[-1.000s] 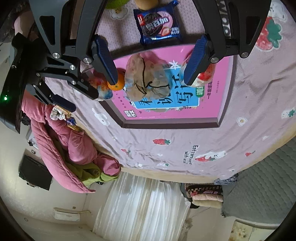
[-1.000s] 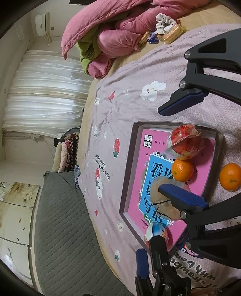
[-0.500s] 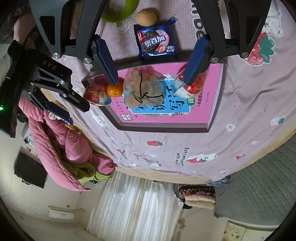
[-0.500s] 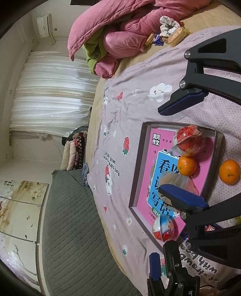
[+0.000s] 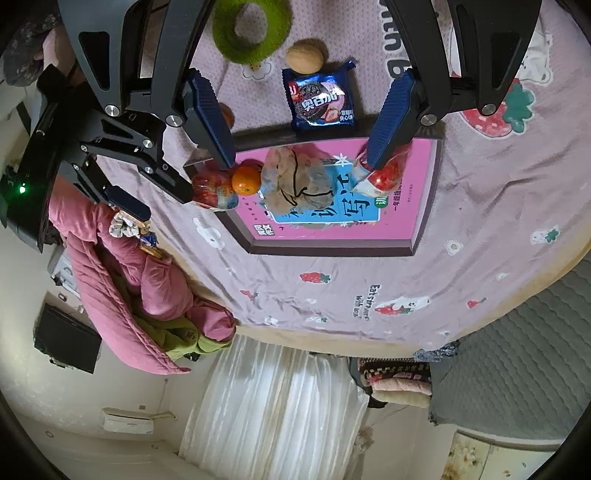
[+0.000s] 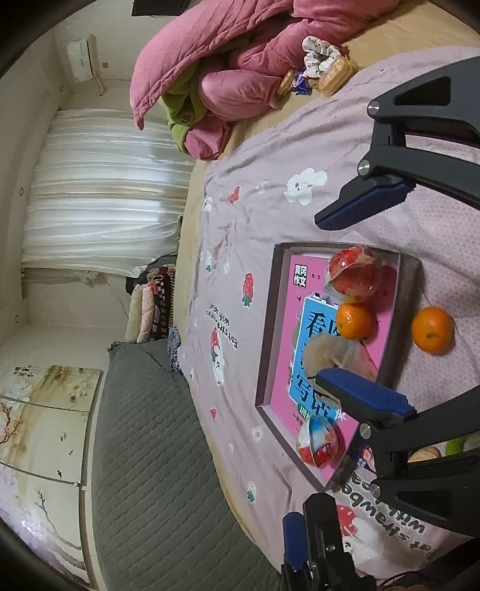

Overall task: Organize objects
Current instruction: 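Withdraw both open grippers from the tray toward the walnut and green ring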

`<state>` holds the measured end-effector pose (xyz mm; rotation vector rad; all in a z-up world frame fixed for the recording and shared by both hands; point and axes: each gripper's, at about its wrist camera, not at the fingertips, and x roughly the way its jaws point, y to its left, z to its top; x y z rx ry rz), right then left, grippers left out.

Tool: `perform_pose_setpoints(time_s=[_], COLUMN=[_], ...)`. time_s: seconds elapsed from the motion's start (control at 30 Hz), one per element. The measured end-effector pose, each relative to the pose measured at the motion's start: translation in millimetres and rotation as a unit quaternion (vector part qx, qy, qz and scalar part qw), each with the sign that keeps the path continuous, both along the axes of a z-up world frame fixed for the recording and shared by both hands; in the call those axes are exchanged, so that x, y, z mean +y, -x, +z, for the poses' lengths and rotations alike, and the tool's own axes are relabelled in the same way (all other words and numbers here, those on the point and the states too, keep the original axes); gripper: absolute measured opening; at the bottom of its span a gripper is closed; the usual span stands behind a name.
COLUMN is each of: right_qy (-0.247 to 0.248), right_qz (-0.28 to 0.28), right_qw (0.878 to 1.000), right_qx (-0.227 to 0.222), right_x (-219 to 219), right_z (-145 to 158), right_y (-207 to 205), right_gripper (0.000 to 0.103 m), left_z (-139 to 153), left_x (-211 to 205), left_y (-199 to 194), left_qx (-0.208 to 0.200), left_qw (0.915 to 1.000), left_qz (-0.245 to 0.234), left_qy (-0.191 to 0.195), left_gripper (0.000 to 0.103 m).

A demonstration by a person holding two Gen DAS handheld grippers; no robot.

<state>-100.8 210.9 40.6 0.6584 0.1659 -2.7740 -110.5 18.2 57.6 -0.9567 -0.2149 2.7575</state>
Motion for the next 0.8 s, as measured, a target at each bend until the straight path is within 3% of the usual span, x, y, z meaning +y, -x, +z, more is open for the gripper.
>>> perform_pose_setpoints(time_s=[0.4,0.8], right_qy=[0.018,0.019], right_qz=[-0.003,0.004], right_qw=[1.0,1.0], right_qx=[0.008,0.023], right_x=[6.0,2.0], right_z=[3.2,1.7], right_y=[-30.7,-62.2], right_gripper=[0.08,0.08], left_z=[2.4,2.8], left_x=[5.8,4.3], left_y=[-19.1,-31.1], left_qx=[0.019,0.017], left_qw=[0.9991,0.9992], left_qz=[0.015,0.014], left_qy=[0.034,0.033], left_gripper=[0.076,0.076])
